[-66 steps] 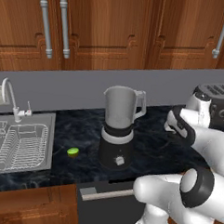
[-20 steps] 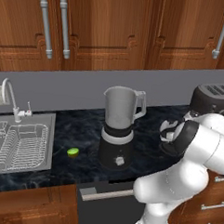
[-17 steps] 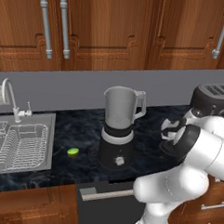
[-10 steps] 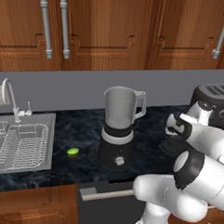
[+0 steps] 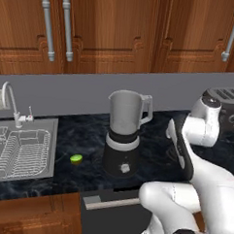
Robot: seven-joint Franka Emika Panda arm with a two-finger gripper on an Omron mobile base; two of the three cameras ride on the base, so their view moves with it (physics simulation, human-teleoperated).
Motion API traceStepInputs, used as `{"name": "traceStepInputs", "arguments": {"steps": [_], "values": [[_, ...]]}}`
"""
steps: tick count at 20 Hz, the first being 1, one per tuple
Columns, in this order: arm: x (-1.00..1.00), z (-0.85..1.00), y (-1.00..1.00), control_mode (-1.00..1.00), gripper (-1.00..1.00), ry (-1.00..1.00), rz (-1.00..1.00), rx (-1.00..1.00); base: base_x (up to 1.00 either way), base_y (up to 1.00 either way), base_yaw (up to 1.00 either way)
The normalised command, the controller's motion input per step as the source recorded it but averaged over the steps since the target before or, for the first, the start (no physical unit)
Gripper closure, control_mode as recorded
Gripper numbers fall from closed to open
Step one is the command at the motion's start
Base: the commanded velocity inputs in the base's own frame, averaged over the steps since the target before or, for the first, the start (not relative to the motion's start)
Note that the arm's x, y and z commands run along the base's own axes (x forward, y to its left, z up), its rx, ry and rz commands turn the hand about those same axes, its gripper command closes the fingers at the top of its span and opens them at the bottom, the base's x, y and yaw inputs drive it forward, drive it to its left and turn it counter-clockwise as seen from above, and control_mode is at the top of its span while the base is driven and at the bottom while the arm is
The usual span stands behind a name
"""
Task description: Open the blender lid, put the kiwi in the blender, close the lid, and start the blender.
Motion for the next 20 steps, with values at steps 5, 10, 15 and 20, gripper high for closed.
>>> {"name": "traceStepInputs", "arguments": {"steps": [5,10,15,20], "values": [[-0.76,0.42,1.0,-1.0,-1.0,0.02,0.0,-0.03,0.0,0.0,0.0],[-0.91,0.12,0.98,-1.0,-1.0,0.0,0.03,-0.02,0.0,0.0,0.0],[-0.8,0.09,0.97,-1.0,-1.0,0.0,0.06,-0.03,0.0,0.0,0.0],[-0.32,0.2,0.99,-1.0,-1.0,0.0,0.17,-0.11,0.0,0.0,0.0]]}}
